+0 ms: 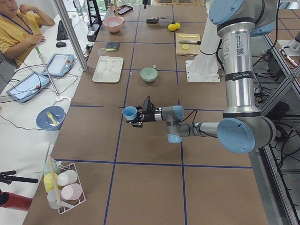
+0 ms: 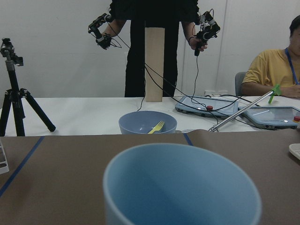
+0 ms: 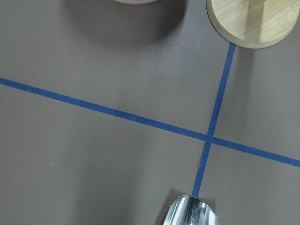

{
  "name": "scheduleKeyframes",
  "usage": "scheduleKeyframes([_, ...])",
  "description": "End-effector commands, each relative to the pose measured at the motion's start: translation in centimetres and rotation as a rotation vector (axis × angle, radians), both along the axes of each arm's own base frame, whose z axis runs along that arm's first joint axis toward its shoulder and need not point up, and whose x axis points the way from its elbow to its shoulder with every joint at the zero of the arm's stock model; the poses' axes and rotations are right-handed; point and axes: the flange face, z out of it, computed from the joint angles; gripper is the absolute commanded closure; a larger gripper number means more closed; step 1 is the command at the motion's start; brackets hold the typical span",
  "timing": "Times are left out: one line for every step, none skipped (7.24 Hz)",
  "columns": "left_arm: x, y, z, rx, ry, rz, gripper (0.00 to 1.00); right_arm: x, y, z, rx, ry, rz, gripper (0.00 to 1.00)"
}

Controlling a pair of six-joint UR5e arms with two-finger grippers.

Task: Pour ice into bowl

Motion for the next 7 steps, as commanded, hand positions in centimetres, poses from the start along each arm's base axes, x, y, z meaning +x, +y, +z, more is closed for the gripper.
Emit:
scheduleKeyframes([-1.1,-0.1,2.2,0.01,-0.022,-0.117,1.0,0.0,0.0,-0.1,0.003,0.0,-0.001,0.0])
scheduleKeyframes([-1.0,0.0,2.8,0.004,-0.028,-0.125,1.0,0.0,0.1,0.0,0.001,0.0,-0.001,0.0])
scheduleKeyframes([-0.8,0.0,2.8,0.002,-0.029,-0.12,1.0,0.0,0.1,0.0,0.001,0.0,-0.001,0.0])
scheduleKeyframes([-0.6,0.0,2.9,-0.001,-0.031,-0.115,1.0,0.0,0.1,0.1,0.0,0.0,-0.001,0.0])
scheduleKeyframes([-0.1,0.3,3.7,-0.011,-0.045,-0.101,0.99,0.0,0.1,0.1,0.001,0.002,-0.001,0.0])
scheduleKeyframes([0.9,0.5,3.7,-0.01,-0.045,-0.083,0.94,0.0,0.1,0.1,0.001,0.002,-0.001,0.0])
scheduleKeyframes([2.0,0.6,3.8,-0.011,-0.047,-0.067,0.89,0.0,0.1,0.1,0.002,0.002,-0.003,0.0])
